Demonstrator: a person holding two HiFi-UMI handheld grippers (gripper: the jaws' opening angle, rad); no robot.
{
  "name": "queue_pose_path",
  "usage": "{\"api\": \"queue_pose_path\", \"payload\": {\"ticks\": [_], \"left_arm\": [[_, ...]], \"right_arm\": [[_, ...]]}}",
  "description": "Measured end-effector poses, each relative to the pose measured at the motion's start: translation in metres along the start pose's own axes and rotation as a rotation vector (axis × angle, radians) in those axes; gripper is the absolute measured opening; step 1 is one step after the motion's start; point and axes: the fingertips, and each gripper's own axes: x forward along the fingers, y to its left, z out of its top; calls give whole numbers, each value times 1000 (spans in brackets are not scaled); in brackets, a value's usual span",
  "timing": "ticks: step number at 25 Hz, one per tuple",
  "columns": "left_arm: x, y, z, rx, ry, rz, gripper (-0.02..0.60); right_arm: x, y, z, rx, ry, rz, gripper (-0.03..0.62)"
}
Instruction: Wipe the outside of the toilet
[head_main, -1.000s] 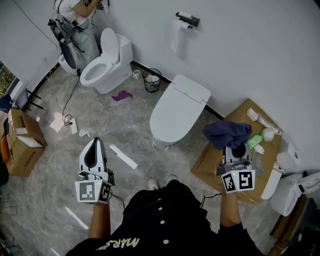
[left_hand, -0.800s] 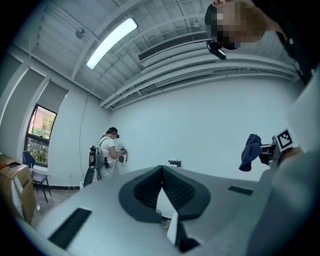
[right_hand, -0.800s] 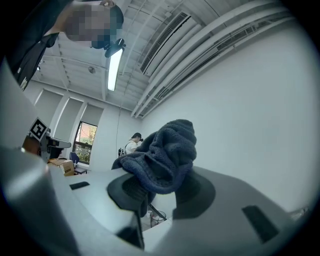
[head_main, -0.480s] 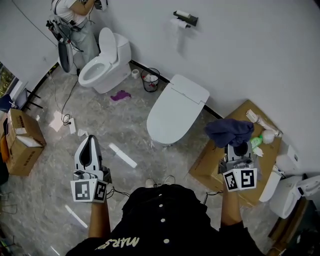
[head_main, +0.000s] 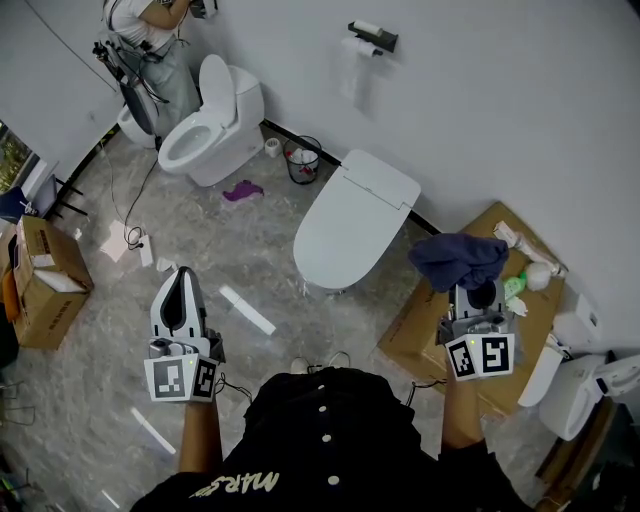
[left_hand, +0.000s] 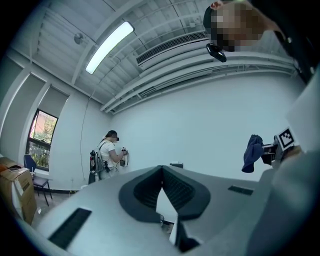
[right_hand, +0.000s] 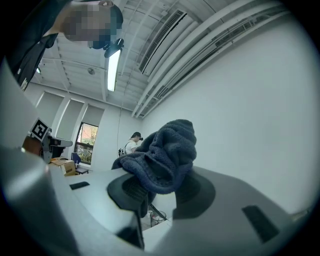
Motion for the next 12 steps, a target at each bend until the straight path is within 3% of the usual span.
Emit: {"api": "queue_pose_path", "payload": {"ticks": [12], "left_arm": [[7, -15, 3, 14, -11, -60, 11]], "right_arm": [[0, 4, -3, -6, 13, 11, 115]]}}
